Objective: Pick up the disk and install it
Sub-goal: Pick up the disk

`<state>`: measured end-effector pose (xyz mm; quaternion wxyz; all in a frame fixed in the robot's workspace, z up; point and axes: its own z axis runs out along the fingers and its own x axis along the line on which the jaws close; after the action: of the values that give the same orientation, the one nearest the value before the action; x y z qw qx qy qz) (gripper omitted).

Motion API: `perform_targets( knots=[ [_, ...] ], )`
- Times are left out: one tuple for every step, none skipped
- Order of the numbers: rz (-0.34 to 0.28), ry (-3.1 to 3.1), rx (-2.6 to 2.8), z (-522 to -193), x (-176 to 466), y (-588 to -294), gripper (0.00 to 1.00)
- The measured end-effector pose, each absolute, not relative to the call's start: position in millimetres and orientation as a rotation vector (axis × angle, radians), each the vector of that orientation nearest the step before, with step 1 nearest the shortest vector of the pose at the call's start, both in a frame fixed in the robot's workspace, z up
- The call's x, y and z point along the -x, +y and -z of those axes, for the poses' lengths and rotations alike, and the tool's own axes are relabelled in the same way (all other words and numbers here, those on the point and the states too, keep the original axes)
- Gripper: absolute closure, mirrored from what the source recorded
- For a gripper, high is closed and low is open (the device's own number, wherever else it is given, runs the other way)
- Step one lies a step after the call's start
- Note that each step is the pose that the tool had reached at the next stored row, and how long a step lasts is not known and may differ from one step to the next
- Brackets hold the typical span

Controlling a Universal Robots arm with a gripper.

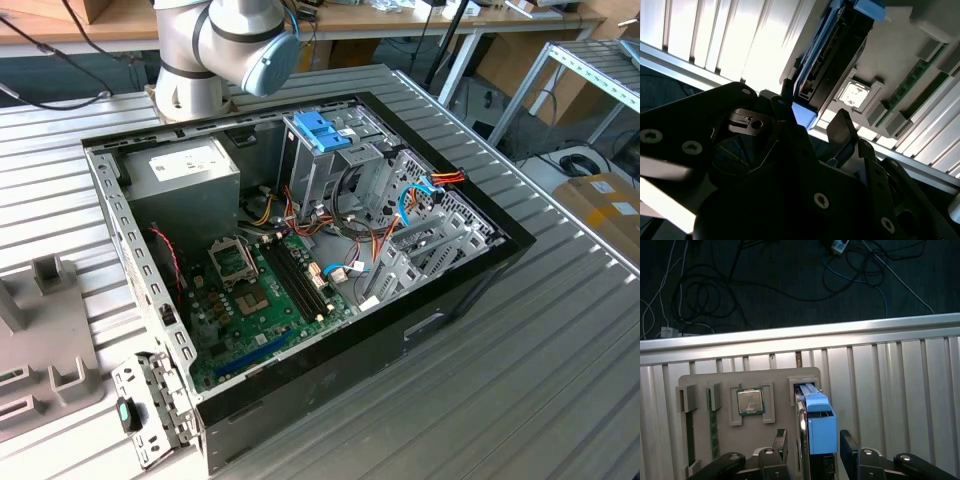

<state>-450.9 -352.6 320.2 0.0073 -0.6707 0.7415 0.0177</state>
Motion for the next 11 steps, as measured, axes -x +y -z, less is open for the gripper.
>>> perform_targets(
  knots=[
    [-0.055,2.319,2.097,-320.0,451.4,-352.5,0.46],
    [-0.055,2.319,2.097,-319.7,452.1,-352.3,0.46],
    [-0.055,2.319,2.097,-319.3,452.8,-352.2,0.46],
    [-0.055,2.319,2.097,-318.9,453.5,-352.0,0.46],
    [-0.055,2.319,2.097,-318.5,454.0,-351.8,0.46],
    [-0.055,2.319,2.097,-318.1,454.5,-351.6,0.46],
    [-0.055,2.319,2.097,-317.7,454.9,-351.4,0.46],
    [-0.055,2.319,2.097,-317.2,455.6,-351.1,0.46],
    [-0.055,2.319,2.097,-316.8,456.2,-350.8,0.46],
    [-0.055,2.319,2.097,-316.3,456.8,-350.3,0.46],
    [-0.055,2.319,2.097,-315.5,457.5,-349.7,0.46]
  ],
)
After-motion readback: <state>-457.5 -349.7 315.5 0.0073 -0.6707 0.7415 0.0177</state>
